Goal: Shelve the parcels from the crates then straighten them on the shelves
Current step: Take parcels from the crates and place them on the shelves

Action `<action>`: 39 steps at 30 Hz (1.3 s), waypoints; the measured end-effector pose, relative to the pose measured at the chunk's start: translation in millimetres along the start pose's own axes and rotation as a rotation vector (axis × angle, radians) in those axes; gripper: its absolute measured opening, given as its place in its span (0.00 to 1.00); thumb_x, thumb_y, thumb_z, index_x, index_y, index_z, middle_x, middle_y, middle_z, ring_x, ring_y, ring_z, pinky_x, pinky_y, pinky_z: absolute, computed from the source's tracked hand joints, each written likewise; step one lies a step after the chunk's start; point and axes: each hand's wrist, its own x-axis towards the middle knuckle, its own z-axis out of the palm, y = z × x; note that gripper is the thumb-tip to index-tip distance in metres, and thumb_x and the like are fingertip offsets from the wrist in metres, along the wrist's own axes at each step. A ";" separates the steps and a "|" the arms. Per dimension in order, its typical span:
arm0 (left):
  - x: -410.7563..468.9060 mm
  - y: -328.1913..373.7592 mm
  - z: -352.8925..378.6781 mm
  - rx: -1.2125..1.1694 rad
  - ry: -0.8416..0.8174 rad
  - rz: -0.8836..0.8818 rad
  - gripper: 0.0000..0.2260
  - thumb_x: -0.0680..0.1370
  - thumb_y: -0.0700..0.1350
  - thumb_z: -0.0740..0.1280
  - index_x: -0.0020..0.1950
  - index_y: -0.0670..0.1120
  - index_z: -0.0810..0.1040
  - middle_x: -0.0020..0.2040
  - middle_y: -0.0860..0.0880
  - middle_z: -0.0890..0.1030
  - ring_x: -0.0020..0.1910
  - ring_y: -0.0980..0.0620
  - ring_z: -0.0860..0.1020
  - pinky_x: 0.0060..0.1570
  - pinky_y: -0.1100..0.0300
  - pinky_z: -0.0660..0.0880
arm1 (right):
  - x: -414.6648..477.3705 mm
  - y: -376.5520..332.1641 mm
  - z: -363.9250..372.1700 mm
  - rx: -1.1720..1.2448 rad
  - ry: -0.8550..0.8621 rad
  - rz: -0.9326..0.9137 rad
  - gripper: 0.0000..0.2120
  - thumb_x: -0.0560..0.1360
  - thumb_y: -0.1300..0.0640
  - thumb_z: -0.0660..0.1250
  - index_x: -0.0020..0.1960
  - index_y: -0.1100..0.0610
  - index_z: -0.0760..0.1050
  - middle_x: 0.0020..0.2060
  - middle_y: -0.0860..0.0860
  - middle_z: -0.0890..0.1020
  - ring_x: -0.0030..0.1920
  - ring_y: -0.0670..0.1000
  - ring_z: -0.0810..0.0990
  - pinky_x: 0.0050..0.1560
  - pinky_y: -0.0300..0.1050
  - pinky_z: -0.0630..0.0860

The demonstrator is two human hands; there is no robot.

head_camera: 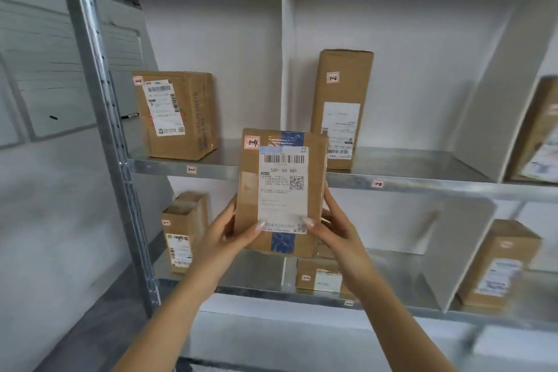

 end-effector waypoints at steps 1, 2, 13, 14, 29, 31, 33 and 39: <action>5.3 1.3 12.3 -0.006 -0.045 -0.002 0.29 0.67 0.53 0.74 0.67 0.63 0.69 0.57 0.64 0.80 0.58 0.63 0.77 0.57 0.66 0.74 | -7.7 -2.0 -13.2 0.000 0.053 -0.007 0.40 0.67 0.43 0.74 0.74 0.35 0.59 0.62 0.44 0.80 0.62 0.47 0.78 0.57 0.45 0.79; 9.9 3.3 26.4 -0.014 -0.091 -0.004 0.31 0.67 0.53 0.75 0.67 0.62 0.69 0.58 0.63 0.80 0.58 0.61 0.77 0.57 0.66 0.74 | -15.7 -4.8 -27.9 -0.003 0.100 -0.011 0.40 0.67 0.41 0.75 0.74 0.35 0.60 0.62 0.44 0.80 0.62 0.47 0.78 0.58 0.46 0.79; 16.8 31.1 256.4 -0.020 -0.507 0.041 0.32 0.67 0.49 0.75 0.70 0.58 0.69 0.61 0.58 0.79 0.60 0.56 0.77 0.60 0.58 0.75 | -132.5 -62.3 -222.3 -0.106 0.397 -0.067 0.33 0.74 0.45 0.69 0.76 0.43 0.61 0.62 0.40 0.79 0.61 0.45 0.79 0.54 0.42 0.80; 13.5 33.7 280.5 -0.027 -0.541 0.052 0.30 0.69 0.47 0.74 0.69 0.58 0.70 0.60 0.59 0.80 0.60 0.56 0.77 0.59 0.59 0.76 | -144.5 -67.3 -241.7 -0.106 0.422 -0.075 0.31 0.75 0.48 0.67 0.75 0.43 0.61 0.62 0.41 0.79 0.61 0.44 0.79 0.53 0.41 0.80; -57.3 70.6 645.9 -0.077 -0.802 0.170 0.26 0.76 0.46 0.68 0.72 0.56 0.67 0.61 0.57 0.79 0.61 0.58 0.77 0.60 0.59 0.75 | -308.8 -118.2 -557.2 -0.373 0.781 -0.065 0.21 0.79 0.53 0.64 0.71 0.50 0.70 0.52 0.48 0.86 0.51 0.48 0.85 0.49 0.44 0.82; -60.2 74.4 681.6 -0.075 -0.813 0.201 0.28 0.76 0.46 0.69 0.74 0.56 0.64 0.62 0.57 0.79 0.62 0.58 0.76 0.61 0.59 0.75 | -319.6 -120.9 -588.7 -0.389 0.822 -0.055 0.20 0.79 0.53 0.63 0.71 0.51 0.70 0.51 0.49 0.86 0.51 0.50 0.85 0.50 0.49 0.82; -58.7 77.6 716.3 -0.073 -0.821 0.234 0.28 0.76 0.45 0.69 0.73 0.57 0.65 0.63 0.57 0.78 0.63 0.57 0.76 0.63 0.56 0.74 | -325.2 -120.3 -620.2 -0.409 0.870 -0.049 0.19 0.80 0.52 0.62 0.70 0.50 0.71 0.52 0.48 0.85 0.52 0.49 0.85 0.52 0.50 0.82; -40.2 77.9 814.4 -0.033 -0.764 0.321 0.30 0.74 0.46 0.72 0.72 0.59 0.63 0.66 0.53 0.76 0.65 0.54 0.74 0.65 0.52 0.73 | -313.4 -117.3 -707.0 -0.377 0.889 -0.036 0.23 0.74 0.50 0.70 0.67 0.50 0.70 0.57 0.48 0.83 0.54 0.51 0.84 0.50 0.49 0.82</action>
